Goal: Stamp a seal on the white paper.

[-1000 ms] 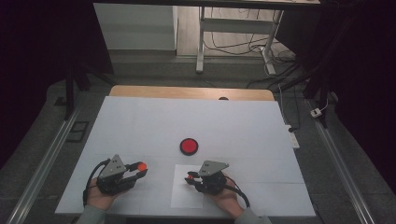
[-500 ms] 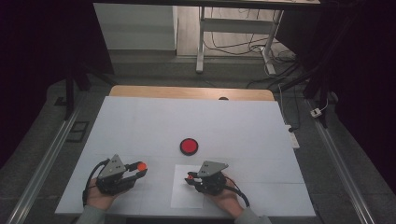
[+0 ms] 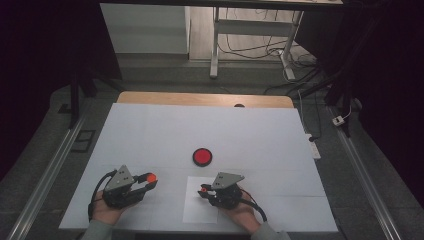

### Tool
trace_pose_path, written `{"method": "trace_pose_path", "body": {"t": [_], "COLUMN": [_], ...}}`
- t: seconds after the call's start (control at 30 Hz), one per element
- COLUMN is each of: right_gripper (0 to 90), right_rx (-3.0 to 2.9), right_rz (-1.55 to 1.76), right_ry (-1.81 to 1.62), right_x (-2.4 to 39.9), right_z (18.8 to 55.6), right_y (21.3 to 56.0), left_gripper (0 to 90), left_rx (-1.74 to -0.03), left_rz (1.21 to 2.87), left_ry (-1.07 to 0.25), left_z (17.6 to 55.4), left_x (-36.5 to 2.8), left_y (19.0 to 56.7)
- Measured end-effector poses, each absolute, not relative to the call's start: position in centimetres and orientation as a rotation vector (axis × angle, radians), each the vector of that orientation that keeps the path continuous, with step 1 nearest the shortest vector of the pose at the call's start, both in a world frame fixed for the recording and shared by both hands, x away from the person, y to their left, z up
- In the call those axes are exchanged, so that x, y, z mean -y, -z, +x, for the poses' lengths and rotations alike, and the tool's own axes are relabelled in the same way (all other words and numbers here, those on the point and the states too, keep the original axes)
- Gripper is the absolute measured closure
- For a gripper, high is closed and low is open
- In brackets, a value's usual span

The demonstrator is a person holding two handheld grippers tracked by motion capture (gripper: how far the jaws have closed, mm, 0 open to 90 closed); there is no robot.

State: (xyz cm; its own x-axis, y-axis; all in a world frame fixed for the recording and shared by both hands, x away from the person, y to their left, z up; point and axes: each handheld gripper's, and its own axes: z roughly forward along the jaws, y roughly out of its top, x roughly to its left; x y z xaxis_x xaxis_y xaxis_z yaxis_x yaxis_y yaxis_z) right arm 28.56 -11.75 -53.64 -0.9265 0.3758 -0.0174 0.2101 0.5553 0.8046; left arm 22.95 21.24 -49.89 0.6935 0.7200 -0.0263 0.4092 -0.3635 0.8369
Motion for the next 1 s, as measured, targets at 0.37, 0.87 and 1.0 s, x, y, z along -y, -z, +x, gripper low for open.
{"method": "trace_pose_path", "body": {"t": [0.37,0.87,1.0], "right_gripper": [73.1,72.9,72.8], "right_rx": [-2.597,-2.597,-2.594], "right_rz": [0.493,0.491,0.492], "right_ry": [-1.306,-1.310,-1.312], "right_x": [11.74,11.72,11.70], "right_z": [28.50,28.49,28.48], "right_y": [53.66,53.64,53.64], "left_gripper": [65.0,65.1,65.0], "left_rx": [-0.865,-0.858,-0.858], "left_rz": [2.001,1.996,1.996], "left_ry": [-0.445,-0.456,-0.455], "left_z": [22.92,22.85,22.87], "left_x": [-21.21,-21.14,-21.17], "left_y": [49.83,49.69,49.73]}}
